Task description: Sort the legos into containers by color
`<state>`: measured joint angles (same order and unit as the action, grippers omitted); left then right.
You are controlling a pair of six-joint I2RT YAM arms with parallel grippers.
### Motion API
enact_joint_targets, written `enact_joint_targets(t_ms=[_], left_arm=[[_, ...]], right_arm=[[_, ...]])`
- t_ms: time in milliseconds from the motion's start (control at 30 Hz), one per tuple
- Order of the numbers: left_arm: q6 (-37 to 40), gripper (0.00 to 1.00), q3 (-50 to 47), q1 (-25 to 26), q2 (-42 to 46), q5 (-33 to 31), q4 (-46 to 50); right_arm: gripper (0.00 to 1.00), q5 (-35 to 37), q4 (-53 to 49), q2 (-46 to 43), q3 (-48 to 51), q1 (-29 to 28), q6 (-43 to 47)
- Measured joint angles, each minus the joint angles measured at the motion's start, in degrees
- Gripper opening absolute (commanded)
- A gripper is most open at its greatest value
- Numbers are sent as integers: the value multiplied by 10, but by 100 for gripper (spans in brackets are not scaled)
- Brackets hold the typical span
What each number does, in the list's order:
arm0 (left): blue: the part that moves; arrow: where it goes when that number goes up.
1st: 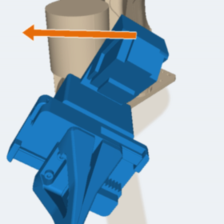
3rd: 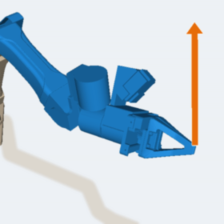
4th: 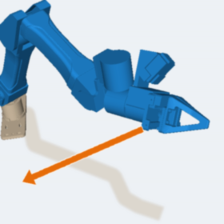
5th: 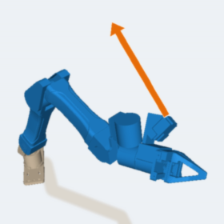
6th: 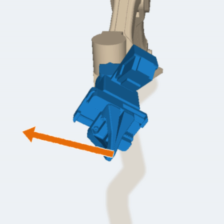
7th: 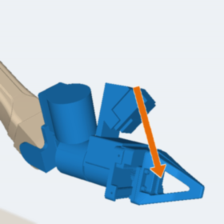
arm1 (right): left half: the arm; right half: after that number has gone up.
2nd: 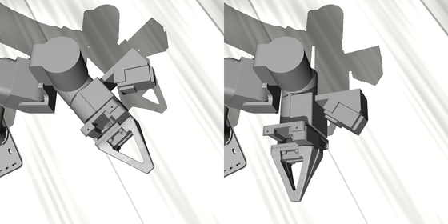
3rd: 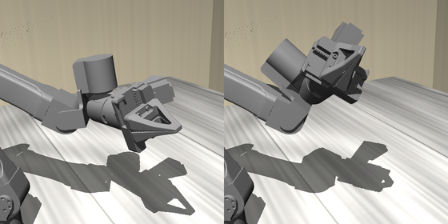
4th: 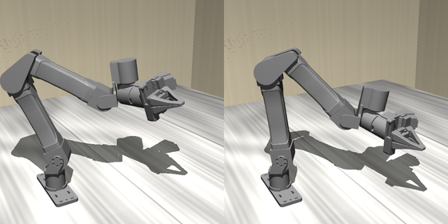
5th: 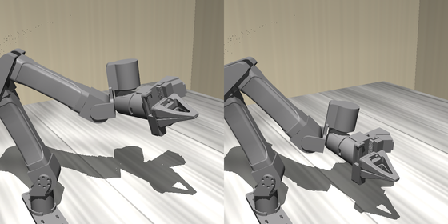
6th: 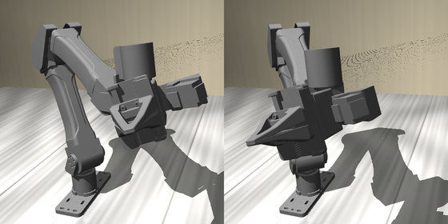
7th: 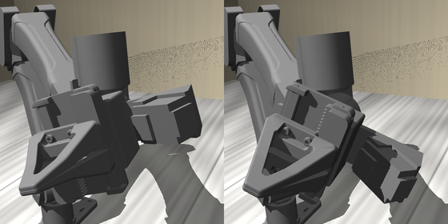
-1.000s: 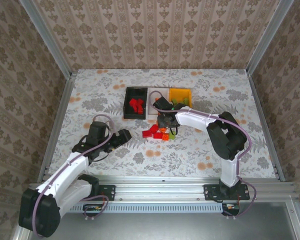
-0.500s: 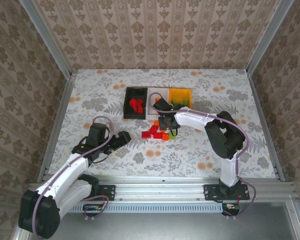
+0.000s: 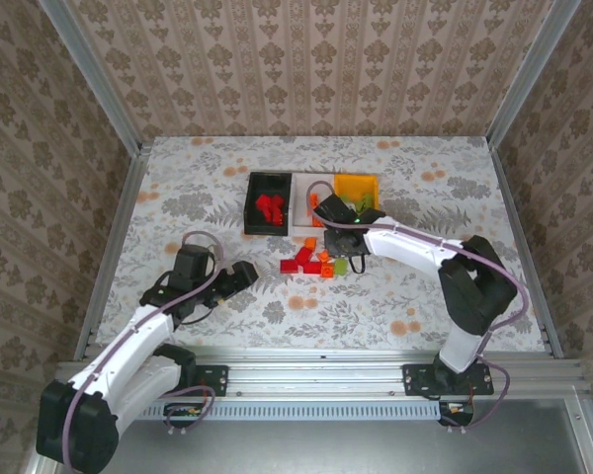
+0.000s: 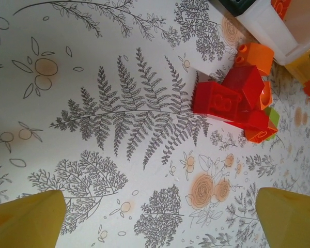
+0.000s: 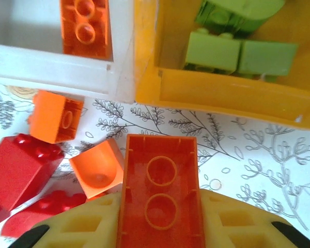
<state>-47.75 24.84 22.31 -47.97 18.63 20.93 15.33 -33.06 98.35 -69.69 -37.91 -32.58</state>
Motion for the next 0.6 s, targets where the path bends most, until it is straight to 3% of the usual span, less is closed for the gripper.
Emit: enact_joint_targets(t_ms=[267,600], left_arm=[[-3,100,-5,-11,27,-6,8],[-32,100,-50,-14,100,-5,37]], right_arm=[[35,8,-33,9,-99,0,30],[35,10,-55,228,-357,3,87]])
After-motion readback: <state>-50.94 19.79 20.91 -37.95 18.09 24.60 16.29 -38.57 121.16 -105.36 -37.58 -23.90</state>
